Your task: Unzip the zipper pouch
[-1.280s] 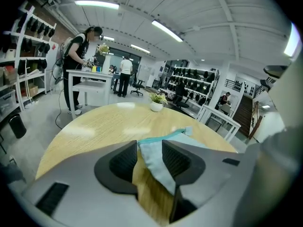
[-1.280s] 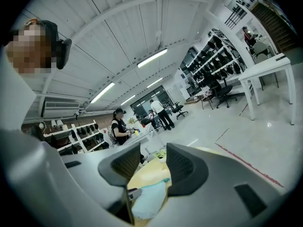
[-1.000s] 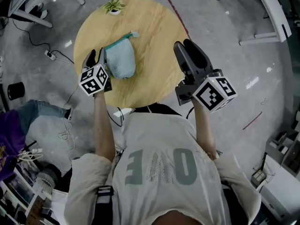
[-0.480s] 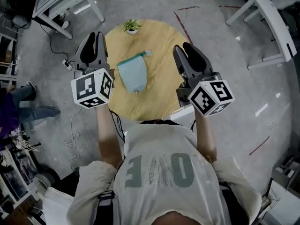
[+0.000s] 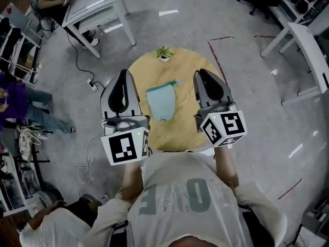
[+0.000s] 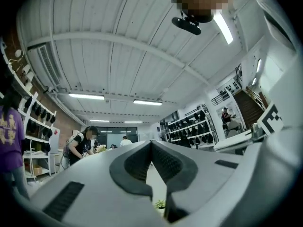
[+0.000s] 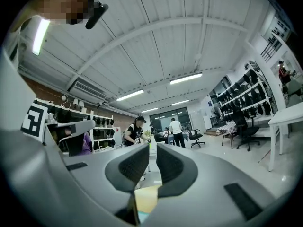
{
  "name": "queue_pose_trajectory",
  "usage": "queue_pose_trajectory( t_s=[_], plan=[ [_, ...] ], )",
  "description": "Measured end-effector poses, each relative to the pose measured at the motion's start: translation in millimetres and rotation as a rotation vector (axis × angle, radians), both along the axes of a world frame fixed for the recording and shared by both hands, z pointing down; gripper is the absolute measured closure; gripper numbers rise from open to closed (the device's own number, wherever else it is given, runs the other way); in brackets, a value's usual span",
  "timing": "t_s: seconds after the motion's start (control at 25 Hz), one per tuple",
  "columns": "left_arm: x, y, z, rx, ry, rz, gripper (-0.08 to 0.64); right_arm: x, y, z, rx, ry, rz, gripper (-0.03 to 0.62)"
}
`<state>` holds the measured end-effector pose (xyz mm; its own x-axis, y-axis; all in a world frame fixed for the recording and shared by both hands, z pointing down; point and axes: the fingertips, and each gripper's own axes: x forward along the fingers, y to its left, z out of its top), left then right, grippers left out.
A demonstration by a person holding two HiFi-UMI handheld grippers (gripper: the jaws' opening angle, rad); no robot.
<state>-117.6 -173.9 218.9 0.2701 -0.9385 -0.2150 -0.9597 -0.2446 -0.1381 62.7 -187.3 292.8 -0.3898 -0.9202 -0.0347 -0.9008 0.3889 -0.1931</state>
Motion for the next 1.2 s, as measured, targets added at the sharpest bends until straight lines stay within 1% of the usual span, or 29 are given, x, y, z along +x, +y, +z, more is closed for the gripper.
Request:
queue_pose_trajectory(
  t_s=[0.08,0.24,0.36,0.52,0.72,1.2],
  plan=[
    [2.0,7.3,8.9,-0.007,-0.007,-0.004,0.534,-2.5,2.9,-0.4,0.021,0.005,0.006,0.542],
    [0.6,13.4,22.9,-0.033,-0.006,-0.004,0.534,-8.8,9.5,1.5,0.043,0.036,0.015,0.561],
    [-3.2,13.8,23.1,-0.028,-0.008,-0.012,0.534,-12.4,10.5,-2.0,0.060,0.057,0.017,0.563],
    [-8.0,13.5,24.3,-0.028,-0.001,-0.024,0.534,-12.7,10.5,-3.3,0.070,0.062,0.014,0.563],
    [-9.9,12.0,26.2,-0.042,0.006,-0.029,0.534,-9.9,11.6,-1.3,0.059,0.066,0.016,0.563],
    [1.4,4.6,29.7,-0.059,-0.008,-0.003,0.534,0.8,5.8,5.4,0.041,0.079,0.036,0.563]
  ],
)
